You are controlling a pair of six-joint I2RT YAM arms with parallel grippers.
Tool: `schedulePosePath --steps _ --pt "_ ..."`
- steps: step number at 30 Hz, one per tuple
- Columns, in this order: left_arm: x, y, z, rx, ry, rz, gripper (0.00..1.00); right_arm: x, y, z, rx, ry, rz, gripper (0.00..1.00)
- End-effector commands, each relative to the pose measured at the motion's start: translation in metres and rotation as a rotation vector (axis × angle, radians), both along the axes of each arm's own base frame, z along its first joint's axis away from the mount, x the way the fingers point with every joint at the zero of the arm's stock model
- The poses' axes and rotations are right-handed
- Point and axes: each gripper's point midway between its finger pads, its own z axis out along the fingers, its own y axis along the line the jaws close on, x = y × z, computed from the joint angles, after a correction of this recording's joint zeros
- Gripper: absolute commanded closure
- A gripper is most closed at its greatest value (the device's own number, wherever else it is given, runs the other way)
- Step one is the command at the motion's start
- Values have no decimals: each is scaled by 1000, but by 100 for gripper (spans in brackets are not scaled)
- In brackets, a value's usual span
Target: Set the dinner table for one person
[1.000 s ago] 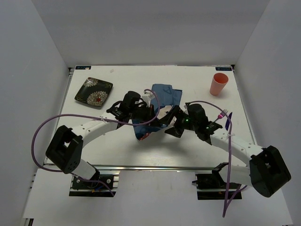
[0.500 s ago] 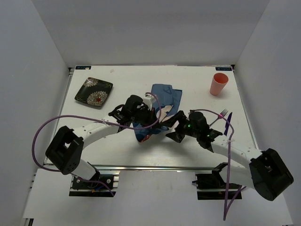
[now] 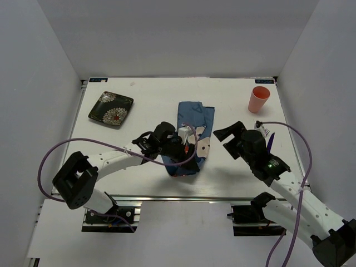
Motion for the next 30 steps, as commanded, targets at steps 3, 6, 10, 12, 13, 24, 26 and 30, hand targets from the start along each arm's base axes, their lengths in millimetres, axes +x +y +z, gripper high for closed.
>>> schedulePosePath --steps 3,6,10,12,13,24,26,30 --pt "-37 10 30 -66 -48 -82 2 16 -1 5 -275 -29 124 11" --pt "-5 36 55 -1 -150 204 2 25 9 -3 -404 -16 242 11" --pt "44 133 78 164 -161 869 2 37 24 -3 -466 -77 342 11" --pt "52 181 82 165 -104 1196 2 43 55 19 -422 -208 482 11" --pt "37 210 71 236 -59 1290 2 42 68 28 -410 -236 559 11" --pt "1 252 8 377 156 1519 2 70 177 -43 -877 30 945 11" --pt "-2 254 4 385 158 1512 2 86 185 -56 -979 42 911 12" --pt "-7 258 -2 415 159 1500 2 92 193 -78 -1091 25 891 14"
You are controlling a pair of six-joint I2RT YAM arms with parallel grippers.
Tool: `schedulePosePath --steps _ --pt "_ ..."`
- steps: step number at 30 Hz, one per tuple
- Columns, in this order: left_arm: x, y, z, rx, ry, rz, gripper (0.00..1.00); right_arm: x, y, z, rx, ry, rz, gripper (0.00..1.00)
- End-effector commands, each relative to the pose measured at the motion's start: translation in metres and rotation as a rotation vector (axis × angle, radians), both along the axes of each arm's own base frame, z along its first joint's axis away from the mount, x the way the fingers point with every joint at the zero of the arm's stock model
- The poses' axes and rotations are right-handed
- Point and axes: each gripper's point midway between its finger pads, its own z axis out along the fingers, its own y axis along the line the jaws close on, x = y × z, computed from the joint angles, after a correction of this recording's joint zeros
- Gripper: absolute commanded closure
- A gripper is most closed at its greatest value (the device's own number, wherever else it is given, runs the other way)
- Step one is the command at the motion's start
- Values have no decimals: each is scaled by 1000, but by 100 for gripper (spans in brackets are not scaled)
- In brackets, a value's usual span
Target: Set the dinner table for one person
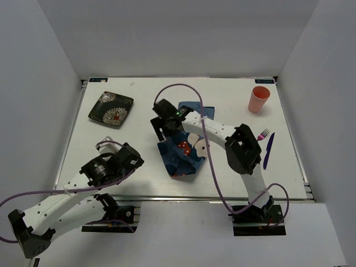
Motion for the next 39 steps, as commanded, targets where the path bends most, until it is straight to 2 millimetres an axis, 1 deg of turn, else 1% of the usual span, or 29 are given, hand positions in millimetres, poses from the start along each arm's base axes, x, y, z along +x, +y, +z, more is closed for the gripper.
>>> schedulePosePath --steps 1,3,5,7,9,14,17,22,23,24,25,26,27,29,31,32,33,34,35,36,37,38,39 --pt "-4 8 -2 11 2 25 2 7 -19 0 -146 -76 -6 16" --pt "-5 9 -5 21 7 10 2 6 -19 -5 -163 -78 -7 17" --pt "-7 10 -8 26 13 1 2 5 -18 -8 -165 -78 -2 20" --pt "-8 10 -14 35 20 -10 2 2 -13 -10 -158 -85 16 21" --pt "-8 8 -18 40 22 -25 2 4 -15 -15 -174 -92 6 27" --pt "-2 -6 -24 17 17 -76 2 8 -7 -24 -146 -97 20 29" --pt "-1 -10 -29 43 41 -104 2 6 0 -23 -116 -97 36 32" --pt "1 -17 -35 67 71 -135 2 4 8 -21 -75 -89 57 42" --pt "1 -18 -35 66 74 -140 2 3 9 -21 -73 -87 61 47" --pt "1 -18 -37 72 79 -141 2 2 11 -21 -63 -78 67 48" --pt "1 -18 -36 73 82 -140 2 2 11 -20 -58 -75 71 53" --pt "2 -18 -36 74 81 -139 2 1 14 -19 -45 -70 77 73" --pt "2 -18 -35 76 81 -138 2 1 14 -18 -38 -68 78 81" --pt "3 -19 -34 73 75 -138 2 1 15 -11 -18 -74 70 100" --pt "8 -24 -32 52 52 -140 2 -2 15 3 22 -83 50 100" --pt "11 -27 -32 47 37 -149 2 -1 12 6 36 -87 33 100" --pt "17 -34 -32 32 9 -166 2 -4 6 16 67 -103 14 100" --pt "21 -36 -32 36 -7 -173 2 -6 3 19 86 -108 -6 100" --pt "26 -40 -31 38 -24 -184 2 -5 -5 22 115 -111 -66 100" --pt "36 -47 -28 38 -63 -203 2 -12 -14 25 156 -125 -95 100" --pt "40 -49 -34 66 -52 -205 2 -14 -20 26 188 -133 -130 100" --pt "46 -53 -34 76 -60 -207 2 -18 -25 28 231 -135 -182 100" --pt "55 -55 -33 80 -76 -193 2 -21 -30 45 293 -165 -207 100"
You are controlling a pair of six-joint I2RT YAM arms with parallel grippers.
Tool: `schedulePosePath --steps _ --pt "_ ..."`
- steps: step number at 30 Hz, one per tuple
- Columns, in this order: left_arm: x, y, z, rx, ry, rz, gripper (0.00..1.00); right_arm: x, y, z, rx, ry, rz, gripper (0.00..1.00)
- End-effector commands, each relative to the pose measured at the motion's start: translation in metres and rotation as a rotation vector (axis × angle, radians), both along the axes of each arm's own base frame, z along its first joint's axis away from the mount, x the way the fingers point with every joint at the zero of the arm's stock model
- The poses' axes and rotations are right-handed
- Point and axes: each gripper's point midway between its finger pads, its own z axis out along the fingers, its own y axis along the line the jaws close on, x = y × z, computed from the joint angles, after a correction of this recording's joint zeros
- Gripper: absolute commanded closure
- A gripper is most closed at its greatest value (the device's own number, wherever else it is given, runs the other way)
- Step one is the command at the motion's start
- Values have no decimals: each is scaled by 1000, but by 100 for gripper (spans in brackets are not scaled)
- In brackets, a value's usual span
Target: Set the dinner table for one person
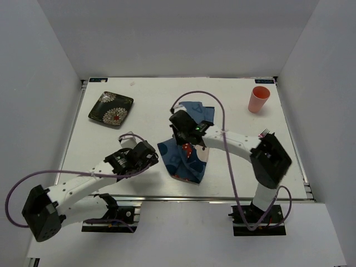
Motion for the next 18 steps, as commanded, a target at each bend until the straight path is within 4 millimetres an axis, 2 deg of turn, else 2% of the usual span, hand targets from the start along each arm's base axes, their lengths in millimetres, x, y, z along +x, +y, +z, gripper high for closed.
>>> schedulePosePath --steps 1,3,4,5,7,8,9,13,18 --pt "33 -17 6 15 -89 -7 2 6 -5 44 258 -118 -156 100" --pt "48 -25 -5 70 -85 -4 2 6 -15 55 303 -146 -196 100" --pt "52 -26 -8 85 -81 6 2 4 -18 54 304 -149 -211 100" --pt "57 -25 -24 134 -40 18 2 2 -28 49 293 -155 -239 100" --pt "71 -34 -24 143 -40 29 2 1 -35 59 342 -181 -281 100" --pt "76 -35 -36 163 -15 33 2 -6 -43 57 353 -183 -287 100" --pt "84 -44 -31 151 -26 28 2 -8 -46 57 370 -181 -298 100" --pt "98 -58 -43 131 -3 19 4 -15 -56 55 386 -180 -310 100" --pt "110 -61 -55 90 17 36 16 -21 -67 45 369 -174 -330 100"
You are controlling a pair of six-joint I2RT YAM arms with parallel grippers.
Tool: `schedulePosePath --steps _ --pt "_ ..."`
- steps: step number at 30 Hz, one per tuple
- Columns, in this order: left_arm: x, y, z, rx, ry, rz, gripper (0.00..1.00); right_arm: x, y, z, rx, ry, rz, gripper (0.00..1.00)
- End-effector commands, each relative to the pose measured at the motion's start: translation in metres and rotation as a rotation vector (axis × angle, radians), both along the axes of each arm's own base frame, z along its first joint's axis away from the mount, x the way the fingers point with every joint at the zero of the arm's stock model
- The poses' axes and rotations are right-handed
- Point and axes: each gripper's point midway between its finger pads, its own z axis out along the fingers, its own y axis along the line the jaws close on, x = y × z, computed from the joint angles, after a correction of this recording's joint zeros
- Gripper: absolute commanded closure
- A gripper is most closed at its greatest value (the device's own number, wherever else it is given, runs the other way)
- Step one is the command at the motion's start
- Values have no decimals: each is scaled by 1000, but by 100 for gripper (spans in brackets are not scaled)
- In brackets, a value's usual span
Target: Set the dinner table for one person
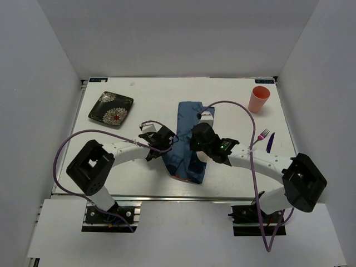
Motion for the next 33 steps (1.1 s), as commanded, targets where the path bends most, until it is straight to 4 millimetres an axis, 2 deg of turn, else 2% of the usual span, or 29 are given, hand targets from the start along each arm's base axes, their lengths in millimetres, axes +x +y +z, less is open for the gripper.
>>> schedulePosePath --steps 1,6,10,11,12,14,15,16,19,22,25,26,28,29,31,32,33 --pt "17 -12 5 -59 -29 3 19 8 -5 16 65 -54 -63 100" --pt "22 -10 -13 -56 25 16 39 0 -17 13 81 -59 -84 100" --pt "23 -5 -30 -51 69 34 45 0 -18 24 121 -86 -92 100" --pt "23 -7 -33 -56 71 29 52 -1 -18 27 132 -87 -91 100" --pt "24 -5 -36 -65 82 33 63 -2 -18 29 137 -88 -91 100" --pt "24 -8 -42 -66 94 21 73 -4 -20 33 158 -90 -95 100" --pt "25 -6 -44 -69 103 24 92 -5 -21 32 159 -90 -99 100" --pt "24 -7 -46 -65 113 20 100 -5 -24 36 172 -96 -105 100" --pt "24 -8 -52 -50 136 15 100 -8 -27 40 184 -104 -112 100" --pt "25 -7 -44 -54 121 16 100 -7 -29 47 194 -117 -119 100" --pt "34 -10 -11 -84 43 -10 100 -9 -33 51 194 -115 -122 100" --pt "42 -14 20 -120 -26 -19 100 -9 -32 56 208 -120 -119 100" --pt "51 -14 59 -127 -113 -45 100 -5 -31 76 248 -150 -118 100" --pt "61 -19 107 -180 -212 -56 100 -2 -33 85 260 -162 -122 100" --pt "66 -14 156 -171 -288 -60 100 6 -39 110 266 -209 -130 100" --pt "70 -11 183 -170 -330 -52 100 10 -45 139 271 -245 -154 100" --pt "69 -5 240 -198 -407 -39 100 10 -57 160 267 -286 -178 100"
